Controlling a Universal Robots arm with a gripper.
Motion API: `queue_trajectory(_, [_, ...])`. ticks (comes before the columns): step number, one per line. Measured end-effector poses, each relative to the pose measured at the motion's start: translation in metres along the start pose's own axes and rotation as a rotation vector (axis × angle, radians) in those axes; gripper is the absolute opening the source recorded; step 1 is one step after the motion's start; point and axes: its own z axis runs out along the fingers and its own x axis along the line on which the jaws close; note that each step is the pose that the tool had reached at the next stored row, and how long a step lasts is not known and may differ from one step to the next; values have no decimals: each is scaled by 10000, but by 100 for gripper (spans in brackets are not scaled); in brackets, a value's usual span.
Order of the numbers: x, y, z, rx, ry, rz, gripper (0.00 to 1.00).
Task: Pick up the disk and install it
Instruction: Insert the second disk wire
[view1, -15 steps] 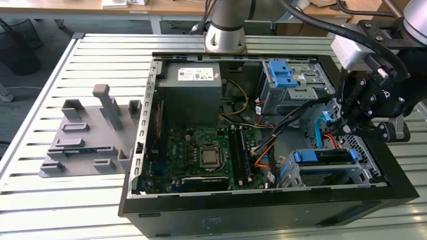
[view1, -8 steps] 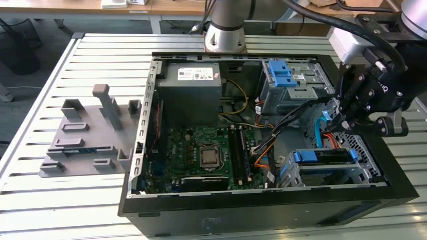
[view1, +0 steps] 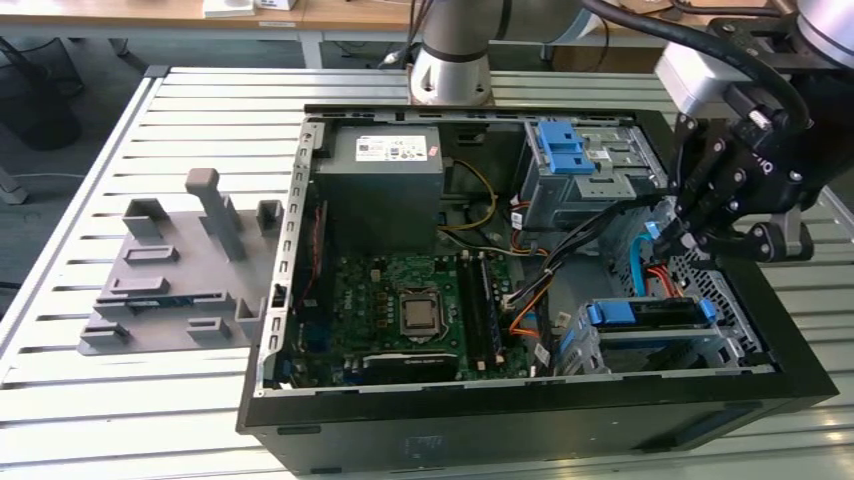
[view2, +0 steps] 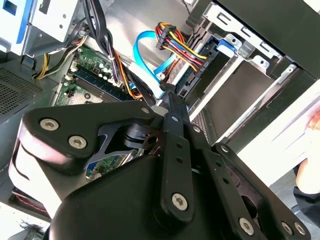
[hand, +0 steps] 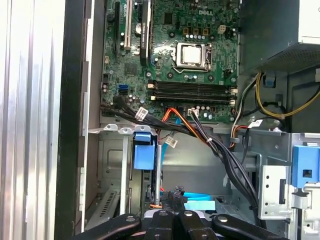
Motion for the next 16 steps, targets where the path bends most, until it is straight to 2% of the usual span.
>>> queue_trajectory(11, [-97,12,-30,-7,27,-80,11])
queue_trajectory(16, [-99,13,-27,-10,167,-84,11])
